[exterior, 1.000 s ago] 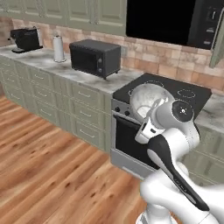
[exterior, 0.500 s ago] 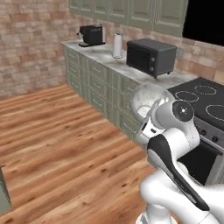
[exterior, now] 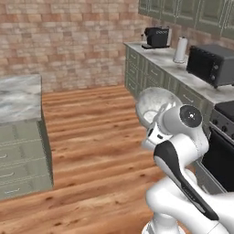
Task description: Move the bowls from the cabinet to the plates on the dining table.
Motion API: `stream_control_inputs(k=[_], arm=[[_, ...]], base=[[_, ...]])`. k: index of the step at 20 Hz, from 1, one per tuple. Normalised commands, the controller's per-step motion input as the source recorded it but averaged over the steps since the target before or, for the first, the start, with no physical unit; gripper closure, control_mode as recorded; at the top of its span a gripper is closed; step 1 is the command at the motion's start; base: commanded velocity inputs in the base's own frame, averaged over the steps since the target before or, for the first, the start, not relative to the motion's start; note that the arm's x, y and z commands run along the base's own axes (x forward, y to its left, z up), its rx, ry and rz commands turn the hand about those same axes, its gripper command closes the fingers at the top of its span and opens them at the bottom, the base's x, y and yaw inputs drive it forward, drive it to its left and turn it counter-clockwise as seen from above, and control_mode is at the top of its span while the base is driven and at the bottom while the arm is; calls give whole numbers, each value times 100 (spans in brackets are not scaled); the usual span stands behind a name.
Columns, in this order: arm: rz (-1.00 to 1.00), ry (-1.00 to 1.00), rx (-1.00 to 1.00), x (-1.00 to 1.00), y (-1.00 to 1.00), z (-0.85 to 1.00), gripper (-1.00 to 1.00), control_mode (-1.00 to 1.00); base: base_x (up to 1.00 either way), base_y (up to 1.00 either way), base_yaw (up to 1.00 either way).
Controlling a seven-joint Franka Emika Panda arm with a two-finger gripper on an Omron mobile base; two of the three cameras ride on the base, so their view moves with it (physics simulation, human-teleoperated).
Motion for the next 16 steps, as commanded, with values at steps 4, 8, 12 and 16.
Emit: stream_control_inputs(k=[4, 8, 12, 16], arm=[[0, 0, 0, 0, 0, 0, 100, 100], [0, 0, 0, 0, 0, 0, 100, 100], [0, 0, 0, 0, 0, 0, 100, 100], [0, 0, 0, 0, 0, 0, 100, 100]], base=[[58, 27, 22], [73, 54, 15], [59, 83, 12], [22, 100, 4]])
